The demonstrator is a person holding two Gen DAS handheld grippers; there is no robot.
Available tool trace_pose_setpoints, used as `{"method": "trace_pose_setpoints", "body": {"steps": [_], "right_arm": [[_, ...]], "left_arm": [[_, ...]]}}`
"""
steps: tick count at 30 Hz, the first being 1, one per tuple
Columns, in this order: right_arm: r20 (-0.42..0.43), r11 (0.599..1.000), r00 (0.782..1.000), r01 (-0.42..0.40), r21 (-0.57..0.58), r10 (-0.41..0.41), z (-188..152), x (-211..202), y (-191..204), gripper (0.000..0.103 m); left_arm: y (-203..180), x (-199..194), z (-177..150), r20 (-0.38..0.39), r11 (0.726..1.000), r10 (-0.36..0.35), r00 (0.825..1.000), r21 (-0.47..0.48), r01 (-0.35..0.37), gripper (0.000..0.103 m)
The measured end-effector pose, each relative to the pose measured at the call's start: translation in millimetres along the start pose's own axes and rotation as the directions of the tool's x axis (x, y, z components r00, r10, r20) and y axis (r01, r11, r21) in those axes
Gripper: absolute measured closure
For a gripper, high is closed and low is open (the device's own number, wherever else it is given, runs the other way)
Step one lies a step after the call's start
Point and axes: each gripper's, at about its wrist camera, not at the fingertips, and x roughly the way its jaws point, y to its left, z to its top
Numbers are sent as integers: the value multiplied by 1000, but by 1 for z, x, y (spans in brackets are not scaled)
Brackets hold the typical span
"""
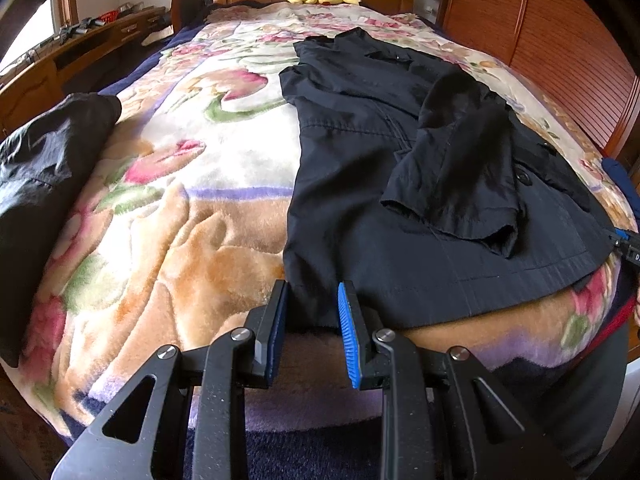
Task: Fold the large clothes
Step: 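Lower both tools to the coat hem and close them on it, then lift the hem with both tools and fold it over toward the collar, release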
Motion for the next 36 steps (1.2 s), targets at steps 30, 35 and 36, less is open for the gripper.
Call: {"method": "trace_pose_setpoints", "body": {"steps": [30,35,36], "right_arm": [[471,996,878,-61,-59,82,-20,-225,-4,97],[521,994,847,-70,-80,102,-42,-269,-9,97],[529,994,842,-67,-84,102,-42,-274,-12,97]], "left_arm": [[-15,-232,0,485,996,-49,873,84,10,100],[-19,-257,0,534,994,-74,842,107,19,100],[-20,-254,4,534,994,-72,843,113,14,100]]}}
